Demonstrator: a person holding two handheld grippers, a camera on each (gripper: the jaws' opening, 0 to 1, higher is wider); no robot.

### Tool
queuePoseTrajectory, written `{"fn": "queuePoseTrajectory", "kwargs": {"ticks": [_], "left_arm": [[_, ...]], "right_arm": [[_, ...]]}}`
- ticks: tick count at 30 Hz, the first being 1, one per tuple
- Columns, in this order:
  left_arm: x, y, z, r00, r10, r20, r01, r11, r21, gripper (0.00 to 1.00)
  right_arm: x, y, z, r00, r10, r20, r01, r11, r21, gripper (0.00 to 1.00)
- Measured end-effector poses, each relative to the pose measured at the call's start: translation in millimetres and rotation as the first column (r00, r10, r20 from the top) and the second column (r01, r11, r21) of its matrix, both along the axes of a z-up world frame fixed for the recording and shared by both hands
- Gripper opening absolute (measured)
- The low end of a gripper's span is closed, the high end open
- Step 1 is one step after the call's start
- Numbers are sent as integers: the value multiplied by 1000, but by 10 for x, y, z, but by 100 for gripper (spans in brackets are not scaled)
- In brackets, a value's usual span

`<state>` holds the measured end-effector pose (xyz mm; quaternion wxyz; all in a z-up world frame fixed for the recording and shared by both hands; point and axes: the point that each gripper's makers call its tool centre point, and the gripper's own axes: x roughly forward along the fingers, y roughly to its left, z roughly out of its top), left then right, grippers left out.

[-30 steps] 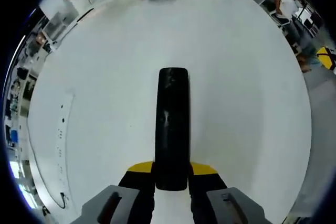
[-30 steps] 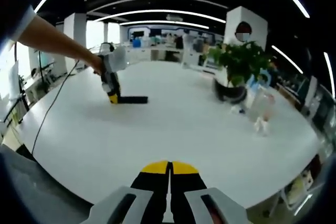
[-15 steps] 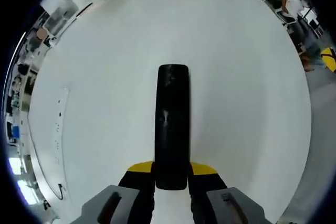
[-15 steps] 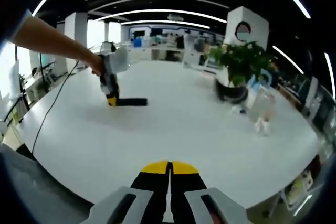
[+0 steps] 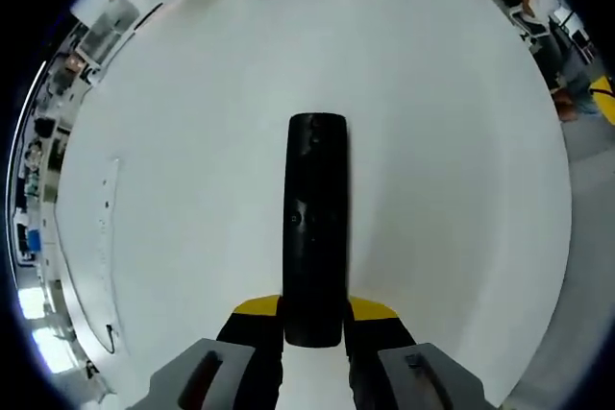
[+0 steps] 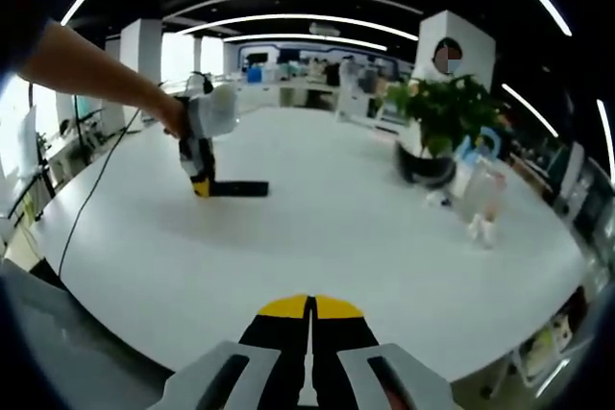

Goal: Press the specified remote control buttons in sequence, fully releasing each button before pressing the next.

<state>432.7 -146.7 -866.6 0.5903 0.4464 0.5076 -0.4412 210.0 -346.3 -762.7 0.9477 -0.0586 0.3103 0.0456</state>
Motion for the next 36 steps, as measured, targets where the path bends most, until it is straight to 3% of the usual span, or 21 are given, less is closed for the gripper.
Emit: {"fn": "queuePoseTrajectory", "kwargs": {"ticks": [25,36], "left_arm": [[-441,61,8,1000,-6,-26,7,1000,12,23],[-632,88,11,999,24,-23,-24,999,-22,23]], "right_arm": [[-6,13,5,1000,-3,-2,3,1000,11,0],[-18,29,-18,1000,15,-15,-15,1000,0,0]]}}
